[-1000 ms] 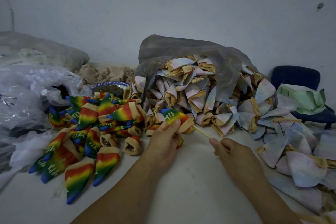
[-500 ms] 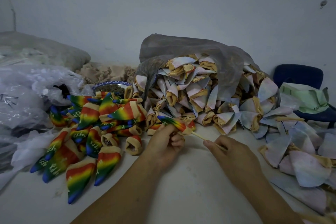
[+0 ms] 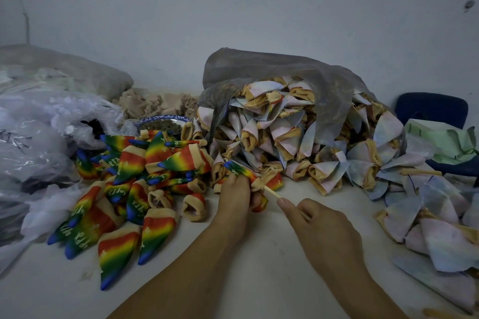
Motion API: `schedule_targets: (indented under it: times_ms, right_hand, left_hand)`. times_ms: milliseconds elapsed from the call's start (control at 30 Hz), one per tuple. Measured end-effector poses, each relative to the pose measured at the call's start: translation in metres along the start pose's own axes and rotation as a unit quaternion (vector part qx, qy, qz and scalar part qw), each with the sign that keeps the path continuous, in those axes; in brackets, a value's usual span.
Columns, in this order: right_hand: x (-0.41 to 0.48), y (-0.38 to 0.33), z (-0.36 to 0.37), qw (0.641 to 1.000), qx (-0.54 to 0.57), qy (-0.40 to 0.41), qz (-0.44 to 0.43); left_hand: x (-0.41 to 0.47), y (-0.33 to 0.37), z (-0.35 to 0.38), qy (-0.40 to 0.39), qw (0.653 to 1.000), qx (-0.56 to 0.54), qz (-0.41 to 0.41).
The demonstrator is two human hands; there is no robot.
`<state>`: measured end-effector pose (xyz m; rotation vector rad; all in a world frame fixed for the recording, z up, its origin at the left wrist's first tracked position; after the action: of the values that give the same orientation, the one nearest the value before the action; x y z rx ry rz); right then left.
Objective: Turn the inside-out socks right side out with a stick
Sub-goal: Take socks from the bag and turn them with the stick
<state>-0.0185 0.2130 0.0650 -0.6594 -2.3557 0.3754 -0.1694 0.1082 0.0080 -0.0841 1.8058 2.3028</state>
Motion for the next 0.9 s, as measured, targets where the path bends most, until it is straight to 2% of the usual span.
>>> schedule_targets:
  times_ms: [67,133,167,267,400,567,633,700,767,833,900]
  right_hand:
    - [-0.001,0.005,0.003,0.999,0.023,-0.014,0.020]
    - [-0.004,0.006,0.011,0.995,0.082,-0.048,0.042]
    - [-0.005,0.006,0.016,0.988,0.126,-0.070,0.053]
    - [-0.007,0.003,0.026,0.968,0.215,-0.106,0.071]
    - [-0.004,0.009,0.027,0.971,0.206,-0.102,0.062]
    - [0.006,0.030,0.022,0.983,0.152,-0.060,0.088]
    - [0.010,0.039,0.016,0.980,0.161,-0.023,0.110]
    - [0.012,0.047,0.009,0.976,0.180,0.011,0.125]
    - [0.014,0.051,0.004,0.978,0.171,0.030,0.117]
    - [0.016,0.051,0.002,0.985,0.137,0.040,0.095]
    - [0.017,0.047,-0.001,0.992,0.103,0.045,0.058]
  left_hand:
    - [-0.006,-0.001,0.010,-0.083,0.992,-0.089,-0.040]
    - [-0.019,0.009,0.020,-0.187,0.954,-0.227,-0.064]
    - [-0.023,0.014,0.021,-0.214,0.933,-0.280,-0.070]
    - [-0.028,0.020,0.023,-0.249,0.899,-0.354,-0.072]
    - [-0.034,0.020,0.026,-0.265,0.875,-0.390,-0.111]
    - [-0.027,0.002,0.025,-0.175,0.921,-0.321,-0.134]
    - [-0.022,0.002,0.016,-0.117,0.963,-0.228,-0.081]
    - [-0.017,0.008,0.003,-0.041,0.996,-0.080,0.011]
    - [-0.019,0.018,-0.003,0.000,0.994,0.037,0.108]
    - [-0.025,0.025,-0.003,0.006,0.986,0.048,0.157]
    - [-0.030,0.028,0.000,-0.016,0.986,0.035,0.160]
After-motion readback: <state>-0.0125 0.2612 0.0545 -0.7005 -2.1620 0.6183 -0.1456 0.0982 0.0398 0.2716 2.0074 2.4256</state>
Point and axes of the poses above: each hand's wrist, its own x-axis towards the middle knuckle, its own z-axis out of the palm, y = z × x, the point moved 8 cm from there along x, towards the middle knuckle, and after that the axes turned 11 degrees about y, right-handed, at the moved point
